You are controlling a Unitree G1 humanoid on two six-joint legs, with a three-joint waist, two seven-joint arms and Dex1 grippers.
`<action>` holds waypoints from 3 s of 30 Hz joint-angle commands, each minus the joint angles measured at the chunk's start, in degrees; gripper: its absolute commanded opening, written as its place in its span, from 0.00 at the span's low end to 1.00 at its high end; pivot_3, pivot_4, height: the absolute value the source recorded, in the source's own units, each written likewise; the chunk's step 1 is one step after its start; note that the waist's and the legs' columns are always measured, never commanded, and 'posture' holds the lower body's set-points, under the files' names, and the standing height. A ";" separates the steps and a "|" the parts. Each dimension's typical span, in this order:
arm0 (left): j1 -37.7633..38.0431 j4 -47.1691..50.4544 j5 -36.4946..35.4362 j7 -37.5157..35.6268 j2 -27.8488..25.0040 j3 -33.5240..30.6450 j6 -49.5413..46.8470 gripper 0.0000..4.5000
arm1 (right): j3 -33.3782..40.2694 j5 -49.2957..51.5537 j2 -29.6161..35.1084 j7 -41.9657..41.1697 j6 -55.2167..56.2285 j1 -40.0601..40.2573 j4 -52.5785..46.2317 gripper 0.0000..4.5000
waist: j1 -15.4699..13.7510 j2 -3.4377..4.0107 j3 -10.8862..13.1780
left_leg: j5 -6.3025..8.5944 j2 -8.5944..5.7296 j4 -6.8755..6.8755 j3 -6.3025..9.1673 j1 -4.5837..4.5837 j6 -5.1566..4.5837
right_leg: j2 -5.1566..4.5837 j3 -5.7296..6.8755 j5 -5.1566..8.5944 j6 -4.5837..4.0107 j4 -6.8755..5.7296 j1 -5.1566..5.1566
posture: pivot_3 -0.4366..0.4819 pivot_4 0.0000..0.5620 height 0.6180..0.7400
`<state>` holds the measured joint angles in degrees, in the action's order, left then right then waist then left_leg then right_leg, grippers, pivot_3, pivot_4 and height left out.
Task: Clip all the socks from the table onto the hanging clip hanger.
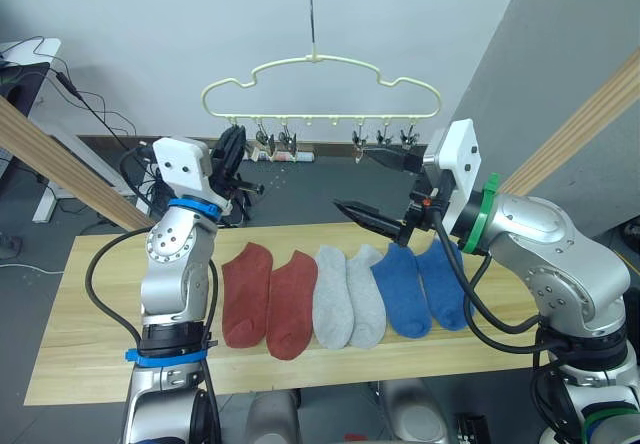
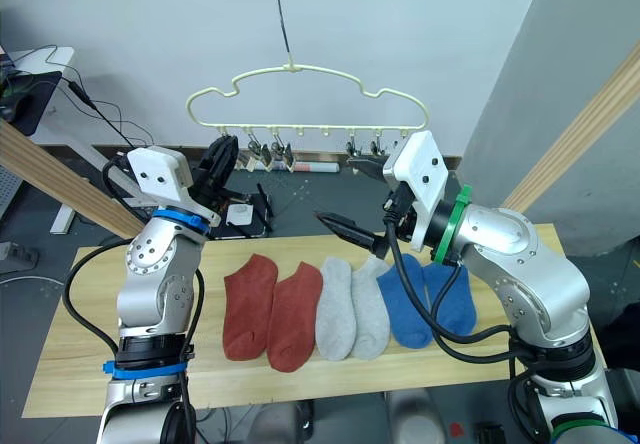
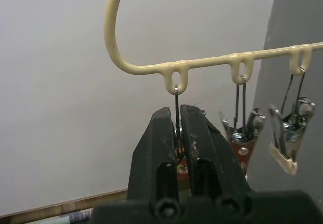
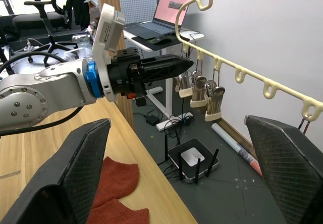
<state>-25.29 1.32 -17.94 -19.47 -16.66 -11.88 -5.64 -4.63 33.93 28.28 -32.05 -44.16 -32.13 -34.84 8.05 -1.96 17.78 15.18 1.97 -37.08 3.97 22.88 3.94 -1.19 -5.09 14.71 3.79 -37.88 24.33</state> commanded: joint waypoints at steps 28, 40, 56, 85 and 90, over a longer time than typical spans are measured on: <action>0.07 4.62 -0.76 -3.49 -5.39 -0.33 -2.60 0.01 | 3.95 -26.69 -1.54 7.89 27.55 20.65 46.05 1.00 | -0.13 0.04 0.79 | -0.01 -0.13 0.02 -0.07 -0.05 0.01 | -0.08 -0.17 0.02 0.07 -0.02 -0.02 | 0.27 0.61 0.94; 0.24 4.41 -0.62 -4.46 -5.81 -0.53 -2.89 0.01 | 5.18 -28.87 -2.16 8.07 33.14 22.66 42.88 1.00 | -0.14 0.05 0.79 | -0.01 -0.13 0.01 -0.06 -0.05 0.02 | -0.09 -0.16 0.02 0.07 -0.06 -0.02 | 0.27 0.60 0.94; 0.59 4.23 -0.78 -5.41 -5.74 -0.27 -3.15 0.01 | 1.71 -30.97 -1.39 2.08 31.32 18.39 49.58 1.00 | -0.13 0.05 0.80 | -0.02 -0.13 0.00 -0.08 -0.06 0.02 | -0.09 -0.17 0.02 0.08 -0.08 -0.02 | 0.27 0.61 0.94; 1.37 10.89 -15.79 -12.99 -12.40 -3.42 -20.58 0.00 | -8.34 -32.86 -3.94 -3.90 27.18 9.95 23.90 0.01 | 0.09 0.12 1.03 | -0.04 -0.13 -0.02 -0.05 -0.15 0.07 | -0.05 -0.22 0.01 0.10 -0.15 -0.04 | 0.29 0.62 0.94; 0.72 11.04 -16.90 -12.56 -12.37 -3.37 -21.95 0.00 | -13.96 -35.52 -10.71 -1.70 26.32 3.35 27.11 0.01 | -0.52 0.11 1.03 | -0.05 -0.11 0.00 0.19 -0.04 0.09 | -0.04 0.02 0.01 0.09 -0.12 -0.04 | 0.30 0.61 0.94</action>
<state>-23.93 10.30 -33.80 -32.03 -28.65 -14.06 -27.50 -17.63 -0.85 18.39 -34.69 -17.95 -28.30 -8.13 7.53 -1.85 18.82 15.12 1.85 -37.09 4.19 22.90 4.03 -1.26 -5.06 14.72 3.88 -37.98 24.31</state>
